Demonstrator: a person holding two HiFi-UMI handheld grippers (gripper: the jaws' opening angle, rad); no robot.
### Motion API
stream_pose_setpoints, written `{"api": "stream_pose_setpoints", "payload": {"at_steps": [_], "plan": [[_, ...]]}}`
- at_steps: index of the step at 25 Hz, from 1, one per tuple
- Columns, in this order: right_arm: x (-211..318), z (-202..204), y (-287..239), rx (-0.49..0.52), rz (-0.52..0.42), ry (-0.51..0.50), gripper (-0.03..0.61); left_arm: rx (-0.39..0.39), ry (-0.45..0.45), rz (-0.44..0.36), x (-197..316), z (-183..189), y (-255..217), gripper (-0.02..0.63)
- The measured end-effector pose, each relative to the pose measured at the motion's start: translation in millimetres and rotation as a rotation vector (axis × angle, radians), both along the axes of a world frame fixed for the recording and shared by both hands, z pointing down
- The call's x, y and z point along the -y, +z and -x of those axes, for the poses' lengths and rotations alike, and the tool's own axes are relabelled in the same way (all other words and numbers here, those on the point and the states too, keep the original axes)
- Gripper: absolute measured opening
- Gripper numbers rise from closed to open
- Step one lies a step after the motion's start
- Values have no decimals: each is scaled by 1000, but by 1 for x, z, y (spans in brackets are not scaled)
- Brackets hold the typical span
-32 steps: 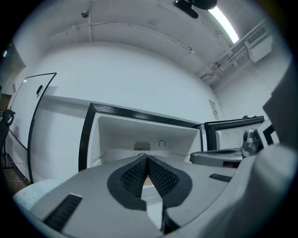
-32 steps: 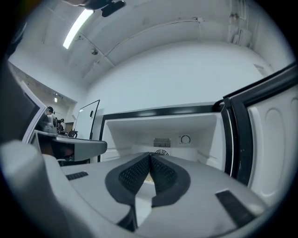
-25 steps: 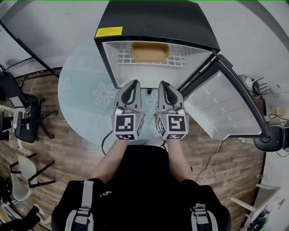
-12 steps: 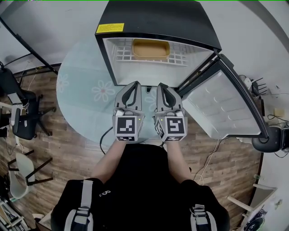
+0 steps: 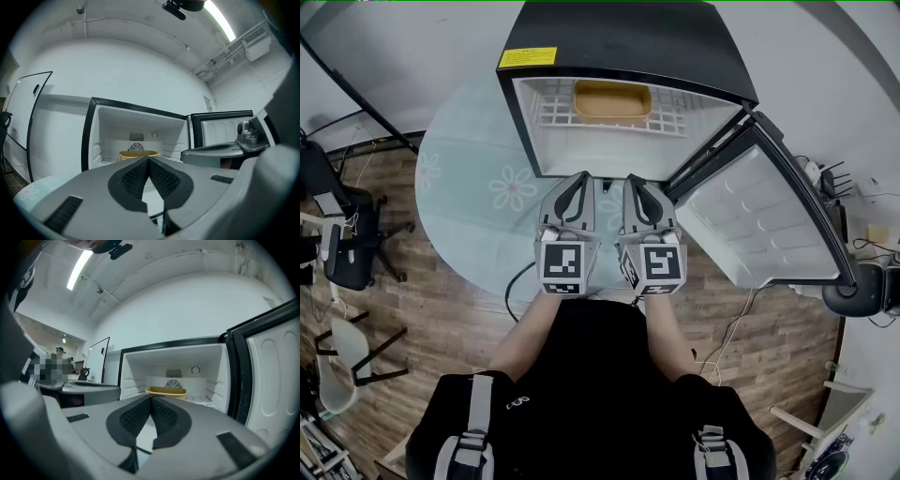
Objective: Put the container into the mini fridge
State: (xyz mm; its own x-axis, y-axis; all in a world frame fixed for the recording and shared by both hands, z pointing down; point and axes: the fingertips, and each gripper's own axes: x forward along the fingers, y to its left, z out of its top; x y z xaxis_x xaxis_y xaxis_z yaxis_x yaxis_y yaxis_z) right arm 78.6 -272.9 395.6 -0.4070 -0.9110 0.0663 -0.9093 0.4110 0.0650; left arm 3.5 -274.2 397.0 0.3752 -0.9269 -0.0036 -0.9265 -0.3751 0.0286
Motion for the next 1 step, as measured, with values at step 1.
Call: {"api": "stream_pose_setpoints", "payload": {"at_steps": [1], "plan": [[0,0,0,-1,1,1,4,1,1,2,0,-1,1,5]]}}
